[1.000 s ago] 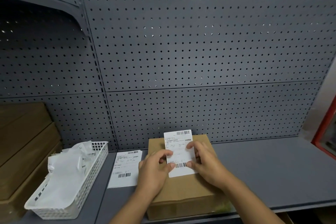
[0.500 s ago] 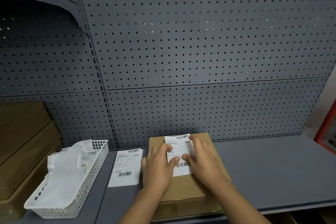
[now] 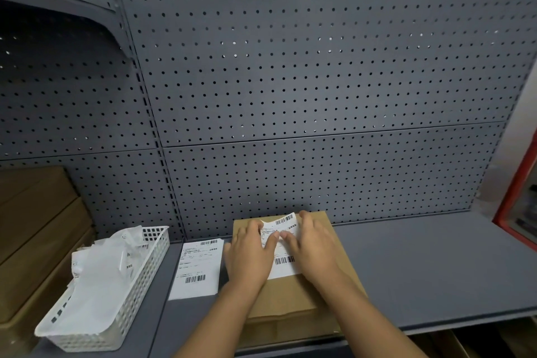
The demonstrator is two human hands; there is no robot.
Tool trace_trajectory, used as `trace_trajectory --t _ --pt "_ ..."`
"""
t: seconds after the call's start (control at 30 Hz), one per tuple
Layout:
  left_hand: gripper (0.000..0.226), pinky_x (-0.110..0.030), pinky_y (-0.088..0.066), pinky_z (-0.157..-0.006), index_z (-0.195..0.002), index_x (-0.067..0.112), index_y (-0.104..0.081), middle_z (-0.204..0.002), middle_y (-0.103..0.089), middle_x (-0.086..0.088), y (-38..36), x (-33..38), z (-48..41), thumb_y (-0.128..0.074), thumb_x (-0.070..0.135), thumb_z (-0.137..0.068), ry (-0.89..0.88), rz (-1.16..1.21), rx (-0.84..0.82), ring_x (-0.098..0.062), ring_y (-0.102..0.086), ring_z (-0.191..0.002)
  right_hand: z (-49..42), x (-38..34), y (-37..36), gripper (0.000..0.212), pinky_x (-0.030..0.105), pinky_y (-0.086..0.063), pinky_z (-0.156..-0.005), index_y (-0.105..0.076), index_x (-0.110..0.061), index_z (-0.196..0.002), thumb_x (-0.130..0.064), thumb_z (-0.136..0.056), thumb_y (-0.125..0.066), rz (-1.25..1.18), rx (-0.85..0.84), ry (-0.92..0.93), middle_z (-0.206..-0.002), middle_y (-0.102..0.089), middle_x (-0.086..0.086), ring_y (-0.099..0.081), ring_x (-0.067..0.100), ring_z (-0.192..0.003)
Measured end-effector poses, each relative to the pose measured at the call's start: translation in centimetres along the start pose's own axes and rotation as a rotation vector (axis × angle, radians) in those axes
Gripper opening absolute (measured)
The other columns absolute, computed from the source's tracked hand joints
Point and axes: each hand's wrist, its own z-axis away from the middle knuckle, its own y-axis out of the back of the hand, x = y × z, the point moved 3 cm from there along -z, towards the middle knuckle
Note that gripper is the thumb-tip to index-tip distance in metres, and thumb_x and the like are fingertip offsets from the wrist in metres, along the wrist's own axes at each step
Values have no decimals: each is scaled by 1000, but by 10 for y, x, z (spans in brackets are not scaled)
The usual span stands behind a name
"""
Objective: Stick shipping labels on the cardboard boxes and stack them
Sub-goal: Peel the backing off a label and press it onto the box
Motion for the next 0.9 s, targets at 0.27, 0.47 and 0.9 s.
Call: trace_trajectory --t 0.27,0.47,0.9 --pt "31 -37 -40 -96 -125 33 -52 -120 -66 12 -6 -6 -1 -56 50 -100 -3 -19 72 -14 -61 -116 -1 3 -10 33 38 -46 -89 -47 -17 -132 -36 -104 -49 137 17 -6 -118 -58 6 -56 28 -106" --pt "34 -40 -41 -96 -133 30 -48 -130 -62 6 -4 0 -3 -48 47 -104 19 -123 22 -21 -61 -120 2 -2 -3 42 35 -43 -91 -39 -18 -144 -30 -104 -45 165 -27 -28 -125 -56 5 -55 25 -110" --pt "43 -36 -49 -79 -128 23 -54 -126 -62 2 -4 -4 -18 -38 55 -105 21 -272 -50 -24 -70 -102 -12 -2 -8 43 36 -37 -101 -55 -21 -125 -54 -104 -39 267 24 -103 -125 -58 -1 -54 19 -115"
